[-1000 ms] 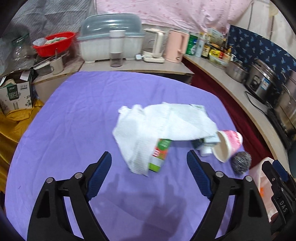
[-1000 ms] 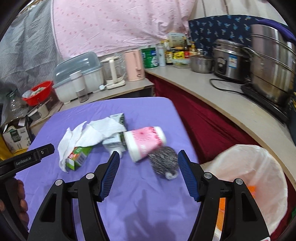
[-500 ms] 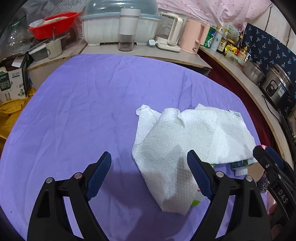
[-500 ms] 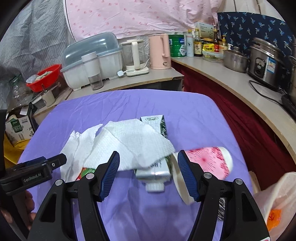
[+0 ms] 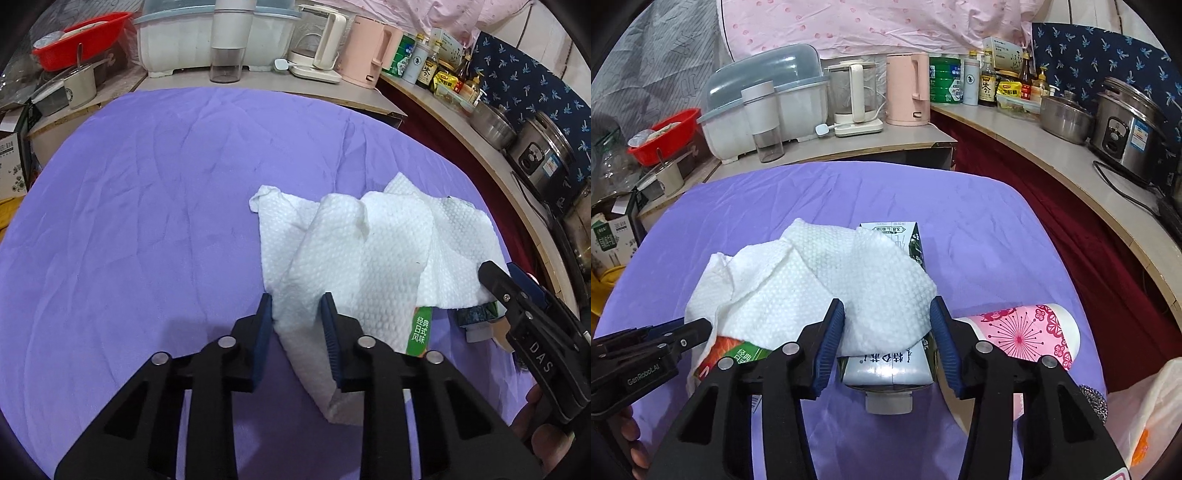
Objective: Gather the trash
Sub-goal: 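Grasp a white paper towel with the left tool while the right grasps another towel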
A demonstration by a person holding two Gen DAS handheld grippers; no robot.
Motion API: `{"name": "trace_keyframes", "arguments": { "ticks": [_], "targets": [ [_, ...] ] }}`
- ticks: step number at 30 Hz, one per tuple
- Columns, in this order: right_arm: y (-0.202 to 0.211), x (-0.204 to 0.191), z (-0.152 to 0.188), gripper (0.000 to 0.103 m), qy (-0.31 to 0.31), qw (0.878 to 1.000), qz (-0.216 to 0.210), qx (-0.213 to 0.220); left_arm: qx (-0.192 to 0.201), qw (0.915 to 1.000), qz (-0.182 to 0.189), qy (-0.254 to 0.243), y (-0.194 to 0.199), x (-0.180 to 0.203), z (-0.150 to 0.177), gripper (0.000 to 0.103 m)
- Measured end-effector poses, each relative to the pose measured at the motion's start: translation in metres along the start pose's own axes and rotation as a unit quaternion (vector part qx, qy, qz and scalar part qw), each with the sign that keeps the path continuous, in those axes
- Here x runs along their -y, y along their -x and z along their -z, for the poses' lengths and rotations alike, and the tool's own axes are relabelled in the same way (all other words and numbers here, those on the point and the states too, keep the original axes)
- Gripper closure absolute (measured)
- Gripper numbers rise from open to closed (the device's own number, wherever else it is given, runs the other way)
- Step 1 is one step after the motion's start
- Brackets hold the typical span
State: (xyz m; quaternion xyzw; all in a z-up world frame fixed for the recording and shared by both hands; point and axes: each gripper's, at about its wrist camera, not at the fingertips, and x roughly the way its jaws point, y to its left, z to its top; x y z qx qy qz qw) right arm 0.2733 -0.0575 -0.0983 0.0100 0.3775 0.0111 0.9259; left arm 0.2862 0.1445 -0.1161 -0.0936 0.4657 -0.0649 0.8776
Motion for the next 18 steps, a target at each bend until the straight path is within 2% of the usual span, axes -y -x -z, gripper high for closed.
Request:
{"name": "trace_keyframes", "arguments": {
  "ticks": [2, 8, 9, 11, 16, 18],
  "targets": [
    [0.004, -0.003, 0.000, 0.063, 0.004, 1.000, 0.001, 0.001, 0.005, 1.0000, 0.001, 0.000, 0.006, -0.001, 0.001, 0.084],
    [0.011, -0.003, 0.006, 0.064, 0.005, 1.000, -0.003, -0.003, 0.016, 0.9999, 0.001, -0.005, 0.024, 0.001, 0.005, 0.093],
    [0.014, -0.003, 0.008, 0.066, 0.006, 1.000, -0.003, -0.002, 0.017, 0.9998, 0.000, -0.006, 0.028, 0.002, 0.007, 0.097],
    [0.020, -0.004, 0.011, 0.070, 0.009, 1.000, -0.003, -0.003, 0.017, 0.9998, -0.001, -0.005, 0.031, 0.002, 0.010, 0.097],
    [0.034, -0.002, 0.016, 0.099, 0.009, 1.000, -0.011, -0.007, 0.018, 0.9998, 0.000, -0.006, 0.041, 0.004, 0.018, 0.098],
    [0.044, 0.003, 0.018, 0.099, -0.004, 1.000, -0.024, -0.006, 0.019, 0.9998, 0.001, -0.007, 0.047, 0.006, 0.022, 0.098]
  ]
}}
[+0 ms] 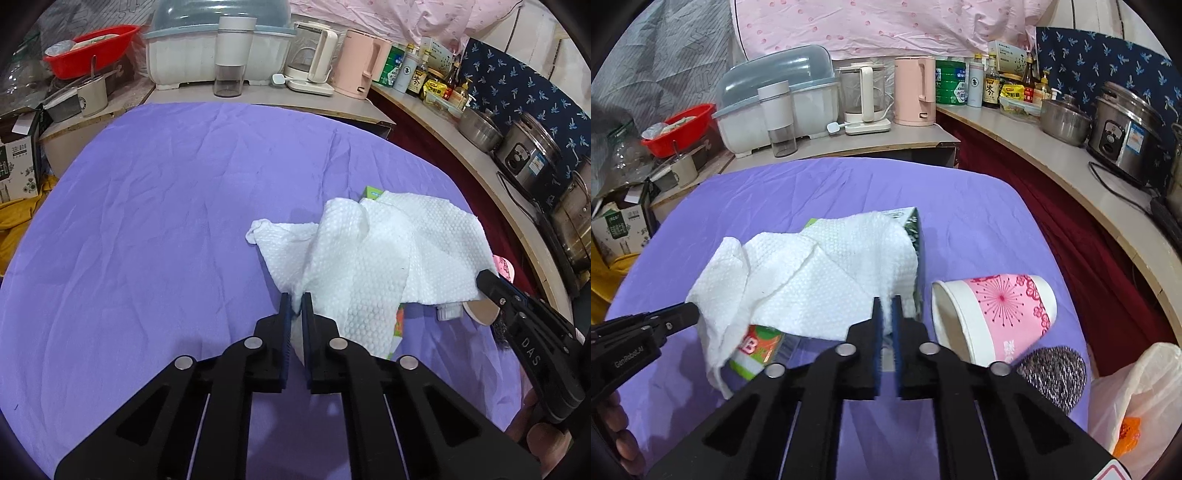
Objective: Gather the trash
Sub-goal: 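Grasp a white paper towel with the left tool while the right grasps another towel, then carry both paper towels over the bin and open both tools to drop them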
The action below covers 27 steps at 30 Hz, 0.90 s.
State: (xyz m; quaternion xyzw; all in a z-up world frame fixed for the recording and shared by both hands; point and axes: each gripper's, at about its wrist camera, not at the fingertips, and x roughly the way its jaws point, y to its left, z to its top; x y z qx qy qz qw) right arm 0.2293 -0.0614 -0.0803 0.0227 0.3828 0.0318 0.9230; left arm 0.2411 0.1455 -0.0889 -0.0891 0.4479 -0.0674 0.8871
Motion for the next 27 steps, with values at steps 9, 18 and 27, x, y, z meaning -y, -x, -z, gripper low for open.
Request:
{"name": "trace_keyframes", "arguments": {
  "ticks": [9, 18, 27],
  "targets": [
    [0.062, 0.024, -0.002, 0.100, -0.027, 0.998, 0.010, 0.052, 0.017, 0.9999, 0.003, -0.003, 0.036, 0.009, 0.012, 0.099],
    [0.139, 0.077, -0.005, 0.100, -0.076, 0.990, 0.033, 0.117, 0.041, 0.9987, 0.016, -0.027, 0.079, 0.042, 0.022, 0.099],
    [0.203, 0.126, 0.013, 0.100, -0.108, 0.979, 0.066, 0.163, 0.062, 0.9936, 0.050, -0.080, 0.116, 0.109, 0.036, 0.099]
  ]
}}
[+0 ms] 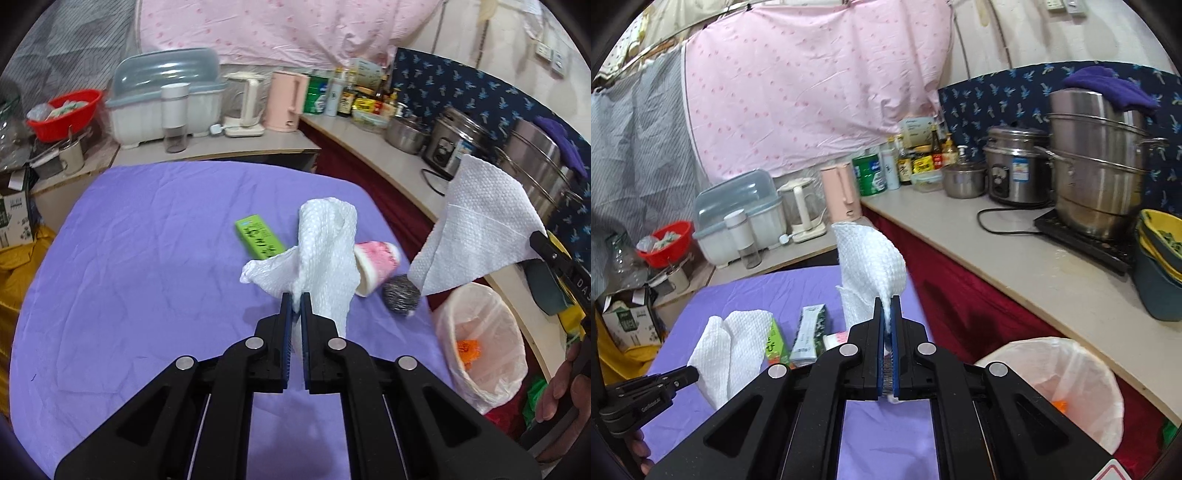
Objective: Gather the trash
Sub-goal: 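Carry both paper towels over the bin and open both tools to drop them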
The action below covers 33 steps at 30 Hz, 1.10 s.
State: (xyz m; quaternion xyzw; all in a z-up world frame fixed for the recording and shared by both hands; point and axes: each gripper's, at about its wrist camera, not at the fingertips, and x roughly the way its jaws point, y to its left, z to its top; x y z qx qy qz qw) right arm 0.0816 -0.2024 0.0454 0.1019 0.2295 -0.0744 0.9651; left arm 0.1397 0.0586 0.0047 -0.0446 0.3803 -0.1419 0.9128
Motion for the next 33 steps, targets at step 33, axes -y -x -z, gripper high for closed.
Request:
{"name": "trace_keyframes", "arguments": {
  "ticks": [33],
  "targets": [
    [0.045, 0.185, 0.090, 0.100, -0.107, 0.987, 0.110, -0.055, -0.053, 0.9804, 0.098, -0.162, -0.039, 0.231, 0.060, 0.099]
  ]
}}
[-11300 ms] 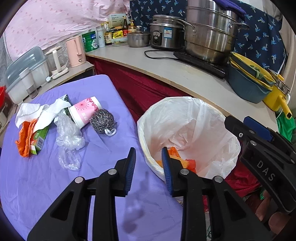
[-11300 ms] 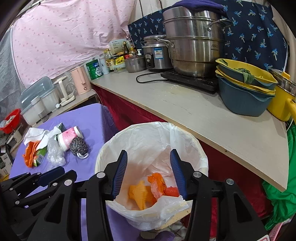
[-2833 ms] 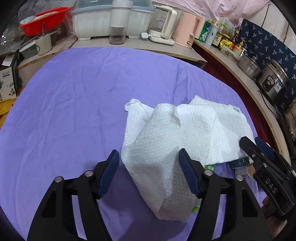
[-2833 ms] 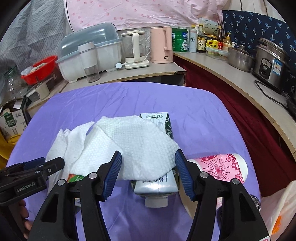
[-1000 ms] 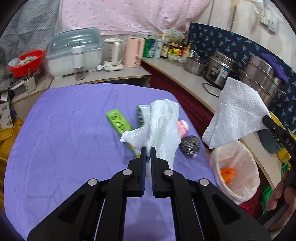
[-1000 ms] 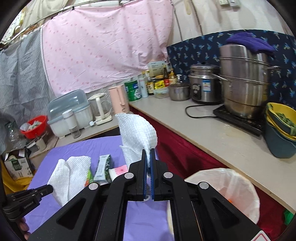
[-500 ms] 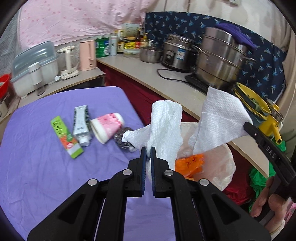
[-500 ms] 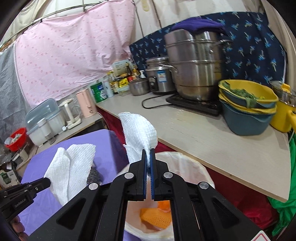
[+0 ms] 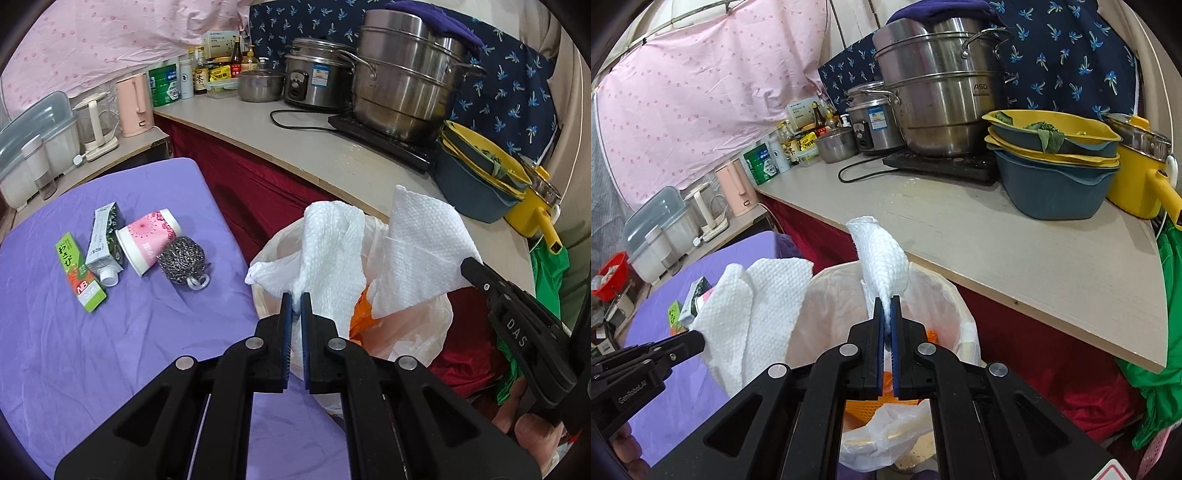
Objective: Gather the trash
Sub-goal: 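Carry both paper towels over the bin and open both tools to drop them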
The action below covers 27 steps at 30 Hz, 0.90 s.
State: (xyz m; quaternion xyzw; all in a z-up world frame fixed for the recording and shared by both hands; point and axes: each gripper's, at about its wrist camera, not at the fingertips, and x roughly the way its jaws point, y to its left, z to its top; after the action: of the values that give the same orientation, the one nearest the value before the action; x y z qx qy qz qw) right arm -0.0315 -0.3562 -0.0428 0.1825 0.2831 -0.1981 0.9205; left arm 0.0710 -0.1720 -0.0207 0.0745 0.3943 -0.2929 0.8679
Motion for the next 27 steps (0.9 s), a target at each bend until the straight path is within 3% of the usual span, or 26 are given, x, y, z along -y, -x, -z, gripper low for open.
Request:
{"name": "trace_keyframes", "arguments": {
  "ticks": [10, 12, 13, 15, 21, 27],
  "targets": [
    [-0.011, -0.010, 0.005, 0.097, 0.010, 1.000, -0.012, -0.023, -0.011, 0.9999, -0.005, -0.006, -0.017, 0.011, -0.003, 0.098],
    [-0.011, -0.014, 0.005, 0.091, 0.013, 1.000, -0.014, -0.021, -0.012, 0.9999, -0.009, -0.004, -0.019, 0.011, -0.004, 0.097],
    [-0.010, -0.015, 0.005, 0.081, 0.014, 1.000, -0.014, -0.019, -0.011, 0.9999, -0.012, -0.002, -0.019, 0.011, -0.004, 0.097],
    [-0.006, -0.017, 0.003, 0.067, 0.015, 1.000, -0.014, -0.009, -0.012, 0.9998, -0.016, -0.001, -0.020, 0.011, -0.005, 0.087],
    [-0.001, -0.020, -0.004, 0.067, 0.015, 1.000, -0.017, -0.001, -0.006, 0.9997, -0.023, 0.006, -0.016, 0.007, -0.006, 0.069],
    [0.000, -0.028, -0.007, 0.066, 0.022, 1.000, -0.021, 0.002, 0.000, 0.9995, -0.027, 0.015, -0.012, -0.001, -0.008, 0.064]
  ]
}}
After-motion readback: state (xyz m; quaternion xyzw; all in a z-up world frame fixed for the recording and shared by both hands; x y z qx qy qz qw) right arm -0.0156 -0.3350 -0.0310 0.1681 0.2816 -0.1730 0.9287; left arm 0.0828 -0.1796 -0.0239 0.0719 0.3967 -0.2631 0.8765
